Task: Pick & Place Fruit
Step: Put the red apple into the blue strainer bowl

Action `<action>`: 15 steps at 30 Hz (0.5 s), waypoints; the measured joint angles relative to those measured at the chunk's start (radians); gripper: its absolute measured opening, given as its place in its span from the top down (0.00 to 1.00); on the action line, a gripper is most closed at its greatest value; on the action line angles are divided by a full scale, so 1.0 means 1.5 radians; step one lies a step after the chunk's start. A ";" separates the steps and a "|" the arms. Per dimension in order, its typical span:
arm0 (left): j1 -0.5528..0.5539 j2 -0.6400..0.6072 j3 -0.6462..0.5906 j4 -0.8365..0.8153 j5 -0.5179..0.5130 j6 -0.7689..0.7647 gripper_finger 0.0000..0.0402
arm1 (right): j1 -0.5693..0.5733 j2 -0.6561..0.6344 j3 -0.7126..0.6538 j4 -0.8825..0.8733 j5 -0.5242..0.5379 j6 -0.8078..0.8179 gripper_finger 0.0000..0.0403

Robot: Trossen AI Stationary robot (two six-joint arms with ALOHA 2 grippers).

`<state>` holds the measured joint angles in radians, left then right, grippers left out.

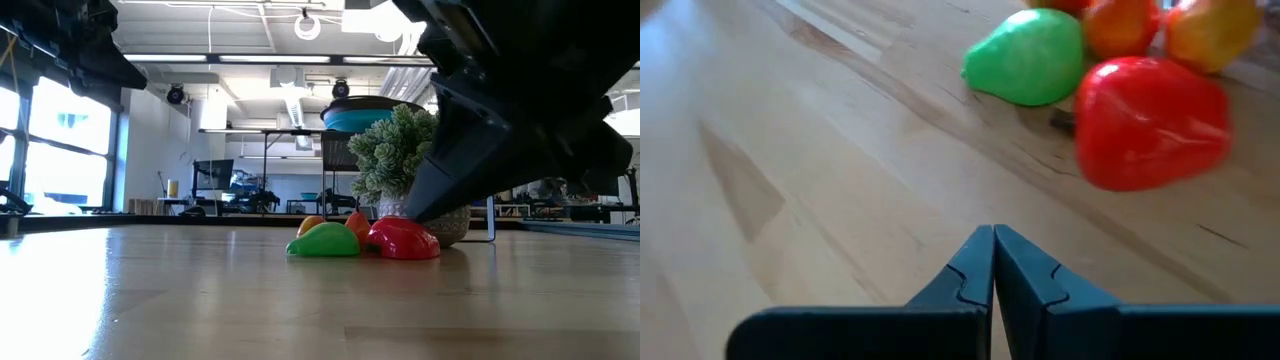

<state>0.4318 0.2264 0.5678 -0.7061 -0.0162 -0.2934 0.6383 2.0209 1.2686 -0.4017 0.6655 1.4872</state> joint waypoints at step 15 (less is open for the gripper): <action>0.000 0.000 0.000 0.000 0.000 0.000 0.89 | 0.000 0.000 0.000 0.049 -0.011 0.000 0.66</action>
<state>0.4317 0.2264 0.5678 -0.7059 -0.0158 -0.2935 0.6388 2.0205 1.2686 -0.3285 0.6493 1.4872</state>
